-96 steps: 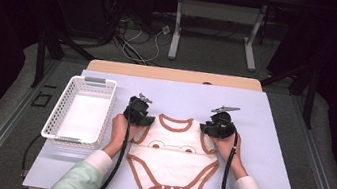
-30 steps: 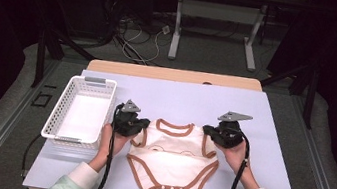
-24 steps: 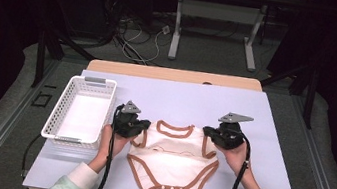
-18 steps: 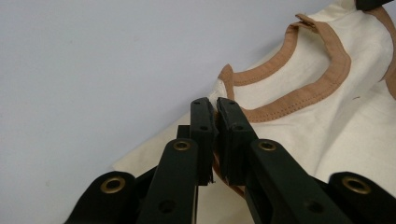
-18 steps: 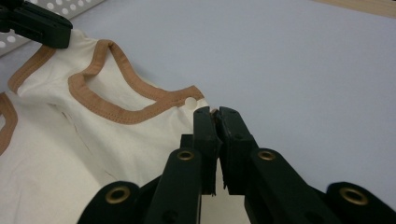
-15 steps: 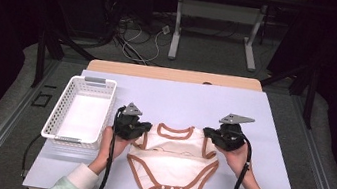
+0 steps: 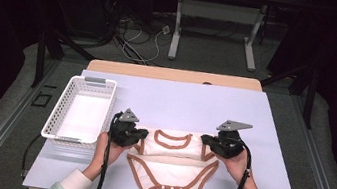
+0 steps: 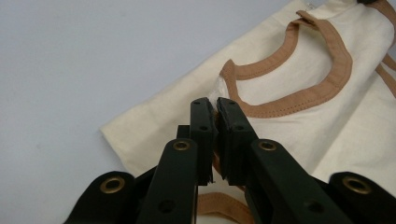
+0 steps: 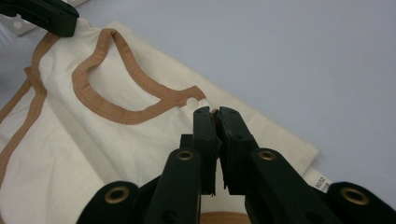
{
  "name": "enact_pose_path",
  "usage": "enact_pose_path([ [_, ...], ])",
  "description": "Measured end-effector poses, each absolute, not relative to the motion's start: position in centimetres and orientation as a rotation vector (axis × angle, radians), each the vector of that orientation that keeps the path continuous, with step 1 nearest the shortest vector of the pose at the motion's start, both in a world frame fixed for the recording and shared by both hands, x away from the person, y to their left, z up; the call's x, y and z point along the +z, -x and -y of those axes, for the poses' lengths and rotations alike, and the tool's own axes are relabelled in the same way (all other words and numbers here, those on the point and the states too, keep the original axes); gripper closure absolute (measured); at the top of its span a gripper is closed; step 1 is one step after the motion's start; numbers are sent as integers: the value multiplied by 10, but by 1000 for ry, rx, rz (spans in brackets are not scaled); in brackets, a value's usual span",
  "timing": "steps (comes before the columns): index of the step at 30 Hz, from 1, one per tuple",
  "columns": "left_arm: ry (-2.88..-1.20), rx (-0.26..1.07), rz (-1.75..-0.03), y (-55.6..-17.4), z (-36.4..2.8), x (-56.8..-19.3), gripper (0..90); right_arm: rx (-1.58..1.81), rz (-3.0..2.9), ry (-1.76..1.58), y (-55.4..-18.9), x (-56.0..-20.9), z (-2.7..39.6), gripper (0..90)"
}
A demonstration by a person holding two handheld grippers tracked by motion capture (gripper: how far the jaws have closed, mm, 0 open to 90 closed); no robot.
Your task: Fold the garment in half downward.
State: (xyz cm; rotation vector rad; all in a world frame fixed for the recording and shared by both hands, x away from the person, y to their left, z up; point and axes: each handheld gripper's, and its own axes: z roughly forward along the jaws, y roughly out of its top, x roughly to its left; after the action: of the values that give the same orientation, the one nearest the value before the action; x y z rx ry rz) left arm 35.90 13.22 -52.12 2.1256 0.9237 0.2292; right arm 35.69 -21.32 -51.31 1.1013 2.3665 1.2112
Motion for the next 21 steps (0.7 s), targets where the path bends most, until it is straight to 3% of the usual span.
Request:
enact_pose_path([
  [16,-2249,163,-981,-356,-126,-544,842,1050,-2498,-1150,-355,-543,208,845],
  [21,-2279,151,-989,-357,-125,-543,802,1054,-2496,-1171,-356,-545,210,781],
])
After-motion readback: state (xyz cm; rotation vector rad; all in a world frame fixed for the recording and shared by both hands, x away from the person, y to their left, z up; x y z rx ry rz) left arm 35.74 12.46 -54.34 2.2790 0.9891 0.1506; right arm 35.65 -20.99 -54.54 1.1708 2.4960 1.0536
